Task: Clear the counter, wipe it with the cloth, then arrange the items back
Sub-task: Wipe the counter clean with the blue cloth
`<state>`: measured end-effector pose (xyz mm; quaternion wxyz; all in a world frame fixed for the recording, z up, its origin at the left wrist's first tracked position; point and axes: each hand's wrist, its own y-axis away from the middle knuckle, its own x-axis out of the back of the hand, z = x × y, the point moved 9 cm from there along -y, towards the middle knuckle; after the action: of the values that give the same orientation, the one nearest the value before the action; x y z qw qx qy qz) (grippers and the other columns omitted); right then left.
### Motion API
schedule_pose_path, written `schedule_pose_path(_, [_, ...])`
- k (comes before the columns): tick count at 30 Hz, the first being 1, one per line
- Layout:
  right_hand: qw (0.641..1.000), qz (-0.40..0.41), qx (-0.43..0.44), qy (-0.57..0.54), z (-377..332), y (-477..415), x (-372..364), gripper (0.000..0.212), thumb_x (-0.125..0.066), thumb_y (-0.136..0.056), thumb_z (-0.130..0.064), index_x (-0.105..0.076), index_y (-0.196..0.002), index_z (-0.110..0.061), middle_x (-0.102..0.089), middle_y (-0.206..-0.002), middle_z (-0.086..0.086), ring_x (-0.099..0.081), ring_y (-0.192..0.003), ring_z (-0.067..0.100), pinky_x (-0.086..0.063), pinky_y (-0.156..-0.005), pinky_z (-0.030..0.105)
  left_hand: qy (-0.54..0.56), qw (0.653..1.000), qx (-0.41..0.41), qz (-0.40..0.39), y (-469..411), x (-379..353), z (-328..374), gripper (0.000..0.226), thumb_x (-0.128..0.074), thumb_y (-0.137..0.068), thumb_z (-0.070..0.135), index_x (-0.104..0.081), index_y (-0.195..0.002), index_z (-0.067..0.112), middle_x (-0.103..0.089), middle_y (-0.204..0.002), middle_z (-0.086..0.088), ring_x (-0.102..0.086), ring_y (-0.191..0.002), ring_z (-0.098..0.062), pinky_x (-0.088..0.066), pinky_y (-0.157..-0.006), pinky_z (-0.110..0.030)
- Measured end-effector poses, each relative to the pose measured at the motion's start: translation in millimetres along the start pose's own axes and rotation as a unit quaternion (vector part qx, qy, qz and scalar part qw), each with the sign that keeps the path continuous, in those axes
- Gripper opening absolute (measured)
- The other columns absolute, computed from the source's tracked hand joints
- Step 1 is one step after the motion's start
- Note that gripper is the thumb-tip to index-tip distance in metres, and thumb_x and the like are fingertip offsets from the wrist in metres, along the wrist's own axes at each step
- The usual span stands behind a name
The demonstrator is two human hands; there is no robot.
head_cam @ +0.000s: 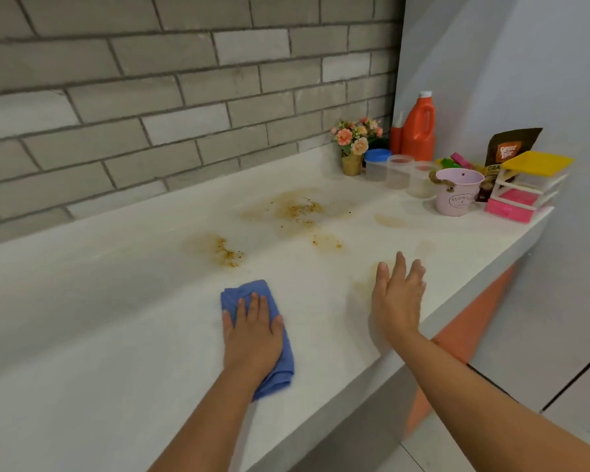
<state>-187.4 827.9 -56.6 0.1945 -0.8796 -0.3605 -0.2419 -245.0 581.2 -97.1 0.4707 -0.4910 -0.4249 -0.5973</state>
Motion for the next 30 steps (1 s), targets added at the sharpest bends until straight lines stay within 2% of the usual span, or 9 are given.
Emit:
schedule_pose_path(3, [0.991,-0.106,0.076,0.017,-25,5,-39,0.052,-0.026,-0.102,-0.031,-0.019,-0.148,-0.009,-0.009,-0.157,0.015,0.001,-0.146,0.024,0.000,-0.119,0.036,0.025,0.991,-0.128,-0.022,48,-10,60,0.087,0.016,-0.075,0.066,0.005,-0.150,0.022,0.012,-0.158,0.007,0.014,-0.145,-0.013,0.017,-0.111,-0.032])
schedule_pose_path(5, [0.978,-0.169,0.119,0.026,-42,8,-64,0.049,-0.028,-0.102,-0.028,-0.026,-0.145,-0.006,-0.016,-0.156,0.013,-0.005,-0.146,0.021,-0.003,-0.118,0.031,0.033,0.989,-0.141,-0.041,62,-13,53,0.100,0.024,-0.059,0.068,0.005,-0.149,0.029,0.011,-0.157,0.014,0.015,-0.144,-0.007,0.020,-0.108,-0.029])
schedule_pose_path(9, [0.954,-0.242,0.174,0.039,-69,11,-98,0.044,-0.030,-0.102,-0.026,-0.041,-0.139,-0.005,-0.029,-0.152,0.009,-0.023,-0.142,0.019,-0.017,-0.113,0.025,0.047,0.998,-0.040,-0.004,46,2,-19,0.061,-0.011,-0.095,0.054,0.004,-0.149,0.030,0.010,-0.156,0.015,0.013,-0.144,-0.005,0.014,-0.114,-0.032])
schedule_pose_path(11, [0.946,-0.271,0.176,0.036,-76,11,-113,0.046,-0.027,-0.102,-0.030,-0.036,-0.142,-0.008,-0.026,-0.153,0.005,-0.022,-0.142,0.016,-0.017,-0.113,0.024,0.044,0.999,0.021,0.014,28,10,-57,0.058,-0.015,-0.099,0.046,0.004,-0.150,0.026,0.009,-0.158,0.010,0.011,-0.145,-0.008,0.009,-0.116,-0.035])
schedule_pose_path(17, [0.949,-0.277,0.149,0.014,-86,-7,-148,0.051,-0.022,-0.102,-0.035,-0.028,-0.146,-0.011,-0.022,-0.155,0.000,-0.014,-0.144,0.011,-0.011,-0.113,0.021,0.019,0.991,0.128,0.023,-67,19,-105,0.059,-0.013,-0.100,0.041,0.003,-0.150,0.013,0.005,-0.159,-0.001,0.004,-0.147,-0.018,0.005,-0.118,-0.045])
schedule_pose_path(21, [0.957,-0.266,0.118,0.003,-91,-26,-176,0.053,-0.022,-0.101,-0.037,-0.032,-0.144,-0.008,-0.029,-0.152,0.006,-0.021,-0.143,0.017,-0.015,-0.118,0.029,0.006,1.000,0.004,-0.016,-98,11,-52,0.062,-0.005,-0.097,0.049,0.007,-0.150,0.018,0.014,-0.157,0.005,0.012,-0.146,-0.016,0.015,-0.114,-0.042])
schedule_pose_path(25, [0.965,-0.242,0.101,0.026,-89,-35,-192,0.054,-0.021,-0.101,-0.038,-0.031,-0.145,-0.009,-0.029,-0.153,0.005,-0.019,-0.144,0.015,-0.013,-0.116,0.026,0.011,0.992,-0.123,-0.026,-55,5,-30,0.098,0.026,-0.058,0.067,0.011,-0.148,0.029,0.019,-0.153,0.016,0.021,-0.141,-0.005,0.025,-0.108,-0.033])
schedule_pose_path(27, [0.963,-0.242,0.103,0.051,-87,-33,-196,0.055,-0.020,-0.101,-0.041,-0.027,-0.147,-0.013,-0.024,-0.155,-0.001,-0.013,-0.145,0.011,-0.009,-0.115,0.023,0.012,0.995,-0.100,-0.017,-69,10,-55,0.081,0.012,-0.076,0.066,0.009,-0.148,0.030,0.014,-0.155,0.016,0.019,-0.141,-0.002,0.020,-0.112,-0.035])
schedule_pose_path(30, [0.961,-0.244,0.106,0.073,-83,-31,-198,0.057,-0.017,-0.099,-0.046,-0.024,-0.148,-0.018,-0.019,-0.156,-0.007,-0.007,-0.145,0.004,-0.006,-0.115,0.021,-0.014,0.999,-0.025,-0.021,-128,22,-108,0.057,-0.012,-0.100,0.045,0.005,-0.150,0.023,0.008,-0.158,0.008,0.009,-0.145,-0.010,0.011,-0.115,-0.042])
